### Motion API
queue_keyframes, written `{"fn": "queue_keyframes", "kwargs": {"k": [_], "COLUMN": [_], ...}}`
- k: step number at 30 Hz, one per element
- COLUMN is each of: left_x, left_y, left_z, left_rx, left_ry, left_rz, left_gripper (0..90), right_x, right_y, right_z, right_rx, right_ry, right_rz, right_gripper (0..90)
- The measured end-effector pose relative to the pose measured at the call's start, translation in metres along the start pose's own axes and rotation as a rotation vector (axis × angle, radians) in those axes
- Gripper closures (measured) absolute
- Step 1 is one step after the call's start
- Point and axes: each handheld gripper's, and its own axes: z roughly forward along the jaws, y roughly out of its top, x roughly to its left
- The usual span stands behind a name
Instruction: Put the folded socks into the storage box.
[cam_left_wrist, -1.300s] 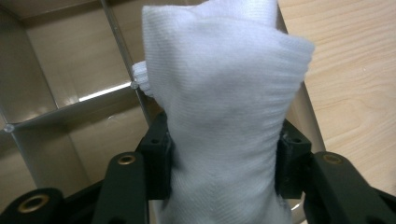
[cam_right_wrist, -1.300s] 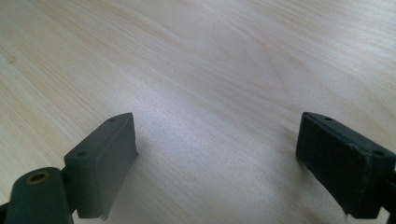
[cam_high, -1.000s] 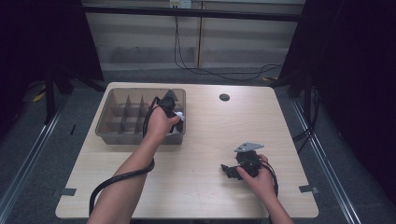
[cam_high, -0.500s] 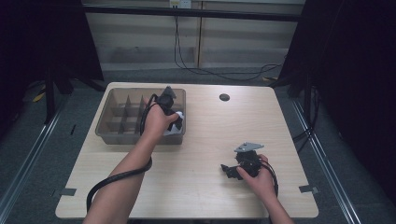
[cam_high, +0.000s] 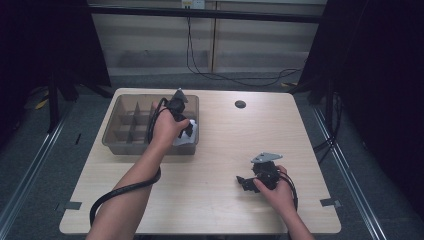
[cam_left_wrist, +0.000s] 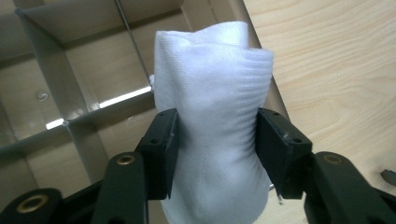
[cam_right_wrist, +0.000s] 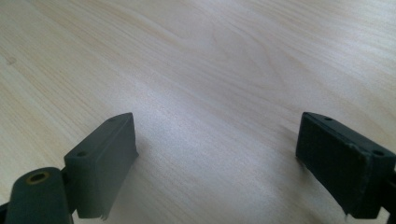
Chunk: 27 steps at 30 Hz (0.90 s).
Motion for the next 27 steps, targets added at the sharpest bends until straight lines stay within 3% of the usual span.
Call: {"fn": "queue_keyframes", "kwargs": {"k": [10,16,27], "left_x": [0.000,0.002,0.004], "left_y": [-0.001,-0.002,0.000], "left_z": [0.019,0.015,-0.006], "left_rx": [0.031,0.022,0.008], "left_ry": [-0.016,-0.031,-0.019], "left_rz": [-0.014,-0.026,-0.018], "left_gripper": [58.1,55.3,49.8], "right_x": [0.000,0.000,0.000], "right_y": [0.000,0.000,0.000], "right_z": [0.000,0.001,0.001], "right_rx": [-0.002,-0.004,-0.006], "right_ry": [0.003,0.003,0.001], "right_rz": [-0.003,-0.005,-0.003], "right_gripper": [11.9,11.9,11.8]}}
